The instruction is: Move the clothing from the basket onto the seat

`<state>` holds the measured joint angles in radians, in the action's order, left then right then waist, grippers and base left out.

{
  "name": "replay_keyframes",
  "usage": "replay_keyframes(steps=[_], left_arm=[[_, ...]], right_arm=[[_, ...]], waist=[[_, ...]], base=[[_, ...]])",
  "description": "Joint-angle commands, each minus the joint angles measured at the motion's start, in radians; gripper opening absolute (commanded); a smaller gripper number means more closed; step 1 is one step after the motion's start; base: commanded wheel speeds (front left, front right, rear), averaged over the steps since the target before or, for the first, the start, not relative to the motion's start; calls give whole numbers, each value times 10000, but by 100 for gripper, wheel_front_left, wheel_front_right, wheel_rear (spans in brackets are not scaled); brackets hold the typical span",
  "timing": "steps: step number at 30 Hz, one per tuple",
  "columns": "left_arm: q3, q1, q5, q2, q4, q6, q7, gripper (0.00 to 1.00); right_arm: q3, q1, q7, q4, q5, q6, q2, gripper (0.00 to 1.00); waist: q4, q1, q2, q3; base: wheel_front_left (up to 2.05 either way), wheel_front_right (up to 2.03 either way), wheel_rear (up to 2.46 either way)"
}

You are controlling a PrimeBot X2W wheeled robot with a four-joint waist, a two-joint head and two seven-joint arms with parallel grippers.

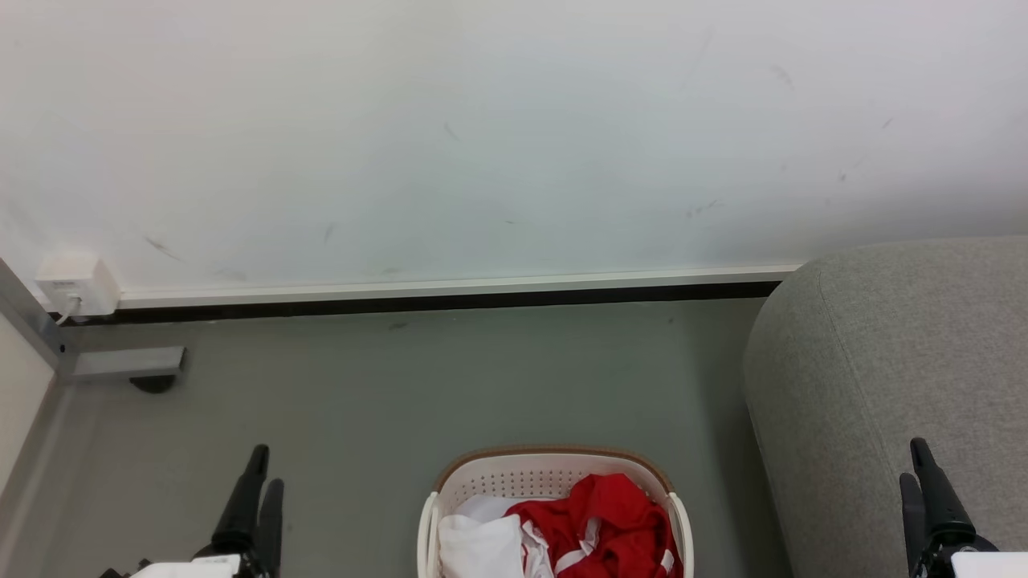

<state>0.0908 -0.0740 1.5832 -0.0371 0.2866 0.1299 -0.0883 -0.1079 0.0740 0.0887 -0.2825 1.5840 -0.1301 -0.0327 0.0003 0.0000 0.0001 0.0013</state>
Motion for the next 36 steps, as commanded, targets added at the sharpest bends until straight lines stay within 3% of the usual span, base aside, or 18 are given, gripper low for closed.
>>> replay_keyframes(steps=[1, 11, 22, 36], left_arm=[[-51, -183, -342, -52, -195, 0, 158, 100], [-286, -136, -2669, -68, -589, -339, 622, 100], [-783, 8, -5279, -110, -792, -678, 1039, 100], [-1530, 81, -7570, -283, -1020, -1074, 1561, 100]], right_arm=[[-27, 100, -159, 308, -555, -2, -84, 100], [261, -35, -624, 733, -3289, -3, -103, 100], [483, -140, -1046, 616, -5481, -4, -121, 100], [624, -173, -1566, 305, -7758, -5, -143, 100]], waist=[[3, 0, -1, 4], [0, 0, -1, 36], [20, 0, -1, 45], [55, 0, -1, 26]], base=[[0, 0, 0], [0, 0, 0], [0, 0, 0], [0, 0, 0]])
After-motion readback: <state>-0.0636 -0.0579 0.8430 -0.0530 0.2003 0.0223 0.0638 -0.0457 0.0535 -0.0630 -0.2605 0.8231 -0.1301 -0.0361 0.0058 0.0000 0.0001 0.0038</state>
